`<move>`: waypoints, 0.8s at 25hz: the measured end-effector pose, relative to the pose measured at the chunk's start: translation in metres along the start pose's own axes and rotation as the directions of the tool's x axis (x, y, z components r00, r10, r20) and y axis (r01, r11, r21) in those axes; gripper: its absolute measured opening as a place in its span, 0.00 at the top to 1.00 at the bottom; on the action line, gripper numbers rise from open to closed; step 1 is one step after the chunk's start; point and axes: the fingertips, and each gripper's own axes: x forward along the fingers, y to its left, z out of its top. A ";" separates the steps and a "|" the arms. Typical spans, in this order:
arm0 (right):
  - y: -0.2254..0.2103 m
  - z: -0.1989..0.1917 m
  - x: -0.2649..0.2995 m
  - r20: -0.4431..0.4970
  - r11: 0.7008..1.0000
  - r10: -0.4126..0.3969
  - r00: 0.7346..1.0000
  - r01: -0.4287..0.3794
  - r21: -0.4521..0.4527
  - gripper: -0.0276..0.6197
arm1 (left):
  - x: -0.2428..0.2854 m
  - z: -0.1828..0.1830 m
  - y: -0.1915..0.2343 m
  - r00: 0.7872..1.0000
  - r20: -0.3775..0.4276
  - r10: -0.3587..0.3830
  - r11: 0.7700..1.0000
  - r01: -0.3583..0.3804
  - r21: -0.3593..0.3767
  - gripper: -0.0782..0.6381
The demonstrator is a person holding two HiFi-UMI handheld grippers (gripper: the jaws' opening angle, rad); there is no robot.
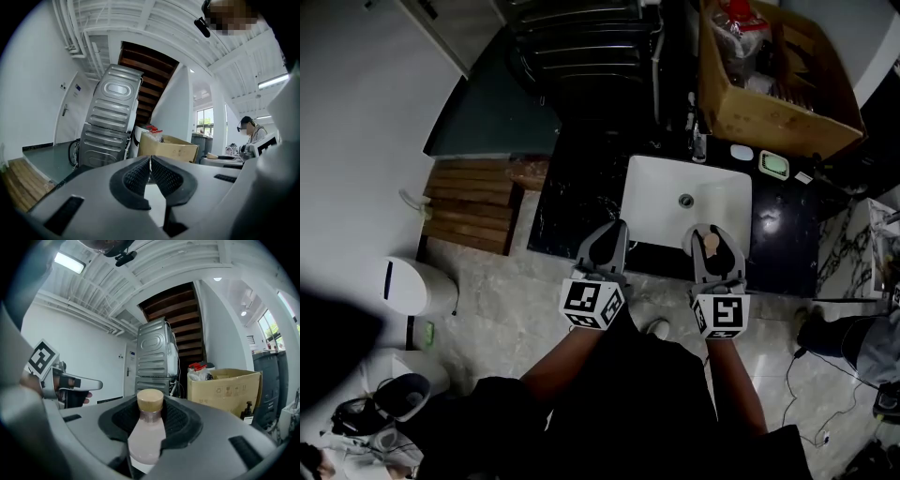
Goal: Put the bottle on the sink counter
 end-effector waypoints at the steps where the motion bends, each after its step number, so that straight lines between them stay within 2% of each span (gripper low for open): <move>1: 0.001 0.000 0.002 -0.004 1.000 -0.003 1.000 0.003 0.000 0.73 | 0.002 0.000 0.003 1.000 -0.002 -0.004 1.000 0.004 0.004 0.87; 11: 0.020 0.005 0.052 -0.034 1.000 -0.025 0.999 0.025 -0.017 0.73 | 0.027 0.003 0.057 1.000 -0.014 -0.022 1.000 0.022 -0.016 0.87; 17: 0.032 0.009 0.088 -0.049 0.998 -0.069 0.996 0.069 -0.013 0.73 | 0.048 0.012 0.091 0.998 -0.011 -0.058 0.998 0.058 -0.022 0.87; 20: 0.040 0.010 0.109 -0.061 0.996 -0.088 0.994 0.086 -0.030 0.73 | 0.058 0.015 0.109 0.997 -0.014 -0.080 0.996 0.079 -0.050 0.87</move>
